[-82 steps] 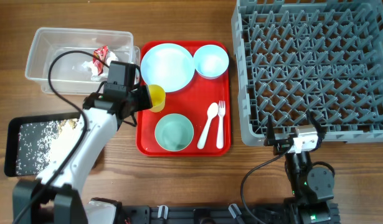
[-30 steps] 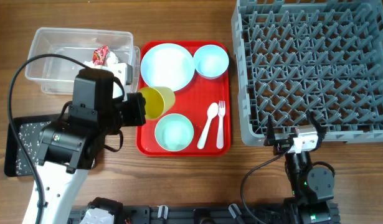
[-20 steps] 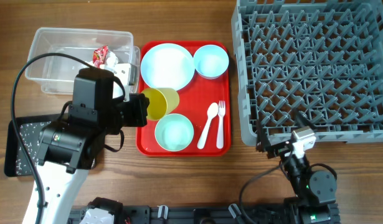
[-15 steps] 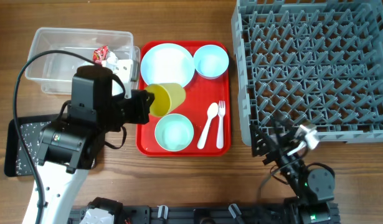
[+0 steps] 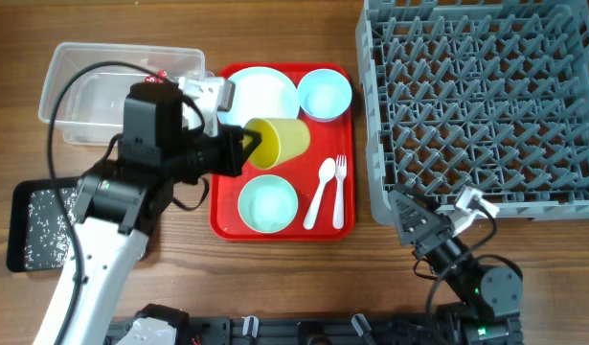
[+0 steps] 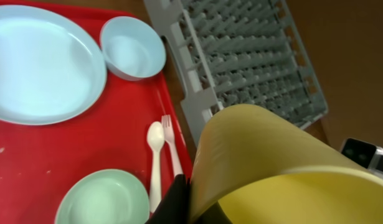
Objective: Sort waste into correct bins and load items into the dishwasher rack
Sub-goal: 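Lift the yellow cup sideways while the right gripper reaches toward it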
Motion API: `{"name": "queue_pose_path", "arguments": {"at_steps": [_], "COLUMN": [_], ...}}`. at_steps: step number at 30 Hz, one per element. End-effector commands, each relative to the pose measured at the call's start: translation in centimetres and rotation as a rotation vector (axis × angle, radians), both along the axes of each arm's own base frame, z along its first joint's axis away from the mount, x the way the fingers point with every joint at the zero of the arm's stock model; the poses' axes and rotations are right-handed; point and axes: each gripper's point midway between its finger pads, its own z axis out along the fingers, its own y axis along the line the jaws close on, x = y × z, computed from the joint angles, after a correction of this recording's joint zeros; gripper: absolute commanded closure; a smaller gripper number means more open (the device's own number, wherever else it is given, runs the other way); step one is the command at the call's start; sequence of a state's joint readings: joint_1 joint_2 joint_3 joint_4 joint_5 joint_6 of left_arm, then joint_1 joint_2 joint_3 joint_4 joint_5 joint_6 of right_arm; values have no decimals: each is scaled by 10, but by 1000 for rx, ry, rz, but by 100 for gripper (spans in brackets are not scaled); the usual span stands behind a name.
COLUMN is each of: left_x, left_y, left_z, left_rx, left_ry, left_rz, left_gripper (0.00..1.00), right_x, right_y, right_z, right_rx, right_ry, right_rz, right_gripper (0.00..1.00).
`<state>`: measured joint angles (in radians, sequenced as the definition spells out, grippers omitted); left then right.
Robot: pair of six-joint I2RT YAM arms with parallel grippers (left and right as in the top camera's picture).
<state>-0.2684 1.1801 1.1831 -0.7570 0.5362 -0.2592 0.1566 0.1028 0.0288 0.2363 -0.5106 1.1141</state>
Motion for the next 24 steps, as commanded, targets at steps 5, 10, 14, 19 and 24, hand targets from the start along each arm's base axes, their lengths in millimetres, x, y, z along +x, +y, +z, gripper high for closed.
{"name": "queue_pose_path", "arguments": {"at_steps": [5,10,14,19,24], "left_x": [3,4,1,-5,-11], "left_y": [-31,-44,-51,-57,-60], "left_z": [3,14,26,37,43], "left_rx": [-121,-195,-250,-297,-330], "left_ry": [21,-8,-43,-67,-73], "left_rz": [-155,-233,-295,-352,-395], "left_gripper": [96,96,96,96,96], "right_x": [-6,14,30,39,41], "right_y": [44,68,81,88,89], "right_z": [54,72,81,88,95], "right_rx": [-304,-374,-366,-309,-301], "right_ry": [-210,-263,-332,-389,-463], "right_rz": [288,483,612,691,703], "right_gripper": [6,0,0,0,0]}}
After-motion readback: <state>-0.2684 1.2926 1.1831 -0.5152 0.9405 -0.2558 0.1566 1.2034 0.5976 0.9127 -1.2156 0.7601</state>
